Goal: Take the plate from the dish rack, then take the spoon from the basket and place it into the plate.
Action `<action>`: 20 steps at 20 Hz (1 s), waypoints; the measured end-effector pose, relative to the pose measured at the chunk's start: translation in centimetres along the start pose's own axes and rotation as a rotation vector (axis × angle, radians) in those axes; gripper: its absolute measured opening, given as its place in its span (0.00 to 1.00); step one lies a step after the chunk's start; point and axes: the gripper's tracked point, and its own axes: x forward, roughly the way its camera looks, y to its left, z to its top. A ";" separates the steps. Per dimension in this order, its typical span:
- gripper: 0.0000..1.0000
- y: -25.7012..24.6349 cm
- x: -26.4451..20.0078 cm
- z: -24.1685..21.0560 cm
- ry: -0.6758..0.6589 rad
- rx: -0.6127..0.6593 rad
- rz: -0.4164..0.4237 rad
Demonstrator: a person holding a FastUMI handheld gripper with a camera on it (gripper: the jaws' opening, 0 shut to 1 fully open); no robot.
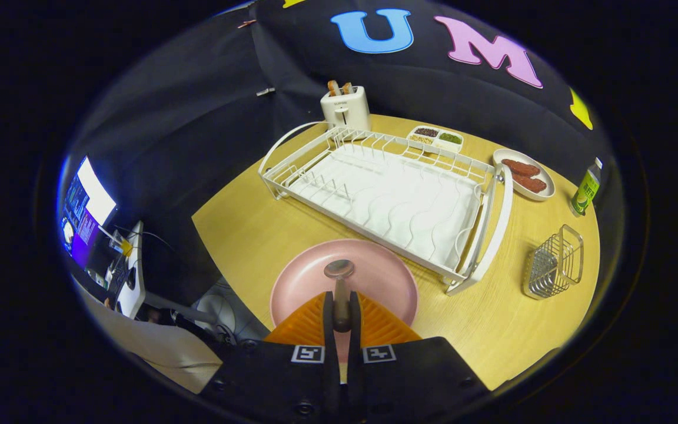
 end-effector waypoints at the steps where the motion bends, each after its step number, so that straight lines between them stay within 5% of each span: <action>1: 0.09 0.1 0.4 0.2 -0.023 0.004 0.009; 9: 0.10 -0.7 1.3 -3.6 0.077 0.005 0.032; 16: 0.18 -1.5 2.3 -7.6 0.172 -0.082 -0.042; 20: 0.68 -1.1 2.0 -7.2 0.157 -0.057 -0.039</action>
